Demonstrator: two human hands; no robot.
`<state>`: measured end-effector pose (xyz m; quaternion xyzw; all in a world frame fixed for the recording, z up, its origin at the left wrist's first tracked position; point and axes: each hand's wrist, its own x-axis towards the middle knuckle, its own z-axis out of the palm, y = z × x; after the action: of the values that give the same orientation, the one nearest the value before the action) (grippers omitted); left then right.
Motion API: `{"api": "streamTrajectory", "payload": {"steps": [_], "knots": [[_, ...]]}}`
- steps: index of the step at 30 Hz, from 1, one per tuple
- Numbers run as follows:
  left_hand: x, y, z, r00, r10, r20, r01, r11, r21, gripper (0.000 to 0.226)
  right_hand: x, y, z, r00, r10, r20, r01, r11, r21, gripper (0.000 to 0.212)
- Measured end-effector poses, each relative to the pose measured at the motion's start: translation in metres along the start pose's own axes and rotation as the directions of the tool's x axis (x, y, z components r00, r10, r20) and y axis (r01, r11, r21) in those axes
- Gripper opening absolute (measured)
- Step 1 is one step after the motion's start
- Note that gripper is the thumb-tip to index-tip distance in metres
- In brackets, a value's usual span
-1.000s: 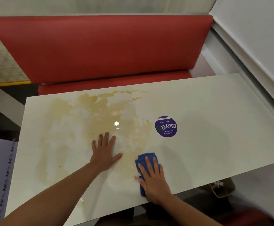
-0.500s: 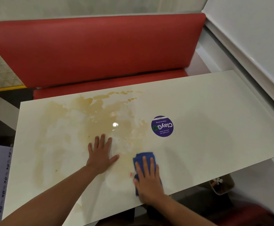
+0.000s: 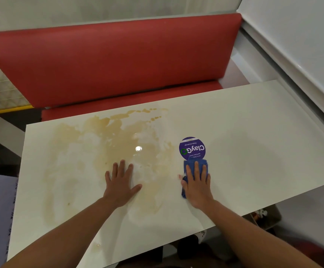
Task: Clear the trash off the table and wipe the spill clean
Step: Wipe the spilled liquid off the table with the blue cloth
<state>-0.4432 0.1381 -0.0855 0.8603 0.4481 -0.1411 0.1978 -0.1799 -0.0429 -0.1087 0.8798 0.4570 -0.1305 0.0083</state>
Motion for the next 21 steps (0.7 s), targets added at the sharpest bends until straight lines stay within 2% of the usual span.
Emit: {"api": "streamTrajectory", "payload": {"steps": [2, 4, 6, 10, 12, 15, 18, 21], "knots": [[0.0, 0.0, 0.0, 1.0, -0.001, 0.008, 0.001, 1.0, 0.002, 0.108, -0.031, -0.018, 0.008, 0.995, -0.102, 0.017, 0.103, 0.995, -0.013, 0.062], [0.0, -0.001, 0.0, 1.0, 0.0, 0.018, 0.0, 1.0, 0.003, 0.109, -0.075, -0.035, 0.022, 0.962, -0.27, 0.038, 0.271, 0.962, -0.026, 0.066], [0.0, -0.001, 0.0, 1.0, -0.001, 0.023, 0.001, 1.0, 0.015, 0.109, -0.105, -0.043, 0.029, 0.931, -0.35, 0.099, 0.354, 0.935, -0.018, 0.064], [0.0, -0.001, 0.0, 1.0, -0.005, 0.028, 0.004, 0.999, 0.033, 0.108, -0.088, -0.029, 0.023, 0.858, -0.475, 0.193, 0.496, 0.865, -0.077, 0.058], [0.0, -0.001, 0.0, 1.0, -0.01, 0.028, 0.009, 0.999, 0.031, 0.107, -0.056, -0.025, 0.014, 0.869, -0.451, 0.205, 0.468, 0.883, -0.039, 0.06], [0.0, 0.001, -0.001, 1.0, -0.012, 0.021, 0.012, 1.0, 0.022, 0.099, -0.002, -0.031, 0.0, 0.943, -0.288, 0.166, 0.29, 0.957, 0.013, 0.064], [-0.001, 0.003, -0.003, 1.0, -0.008, 0.006, 0.008, 1.0, 0.022, 0.092, 0.033, -0.036, -0.008, 0.943, -0.255, 0.215, 0.263, 0.965, -0.011, 0.069], [-0.002, 0.003, -0.002, 1.0, -0.008, 0.002, 0.008, 1.0, 0.009, 0.092, 0.022, -0.039, -0.004, 0.966, -0.206, 0.159, 0.216, 0.975, -0.049, 0.067]]}}
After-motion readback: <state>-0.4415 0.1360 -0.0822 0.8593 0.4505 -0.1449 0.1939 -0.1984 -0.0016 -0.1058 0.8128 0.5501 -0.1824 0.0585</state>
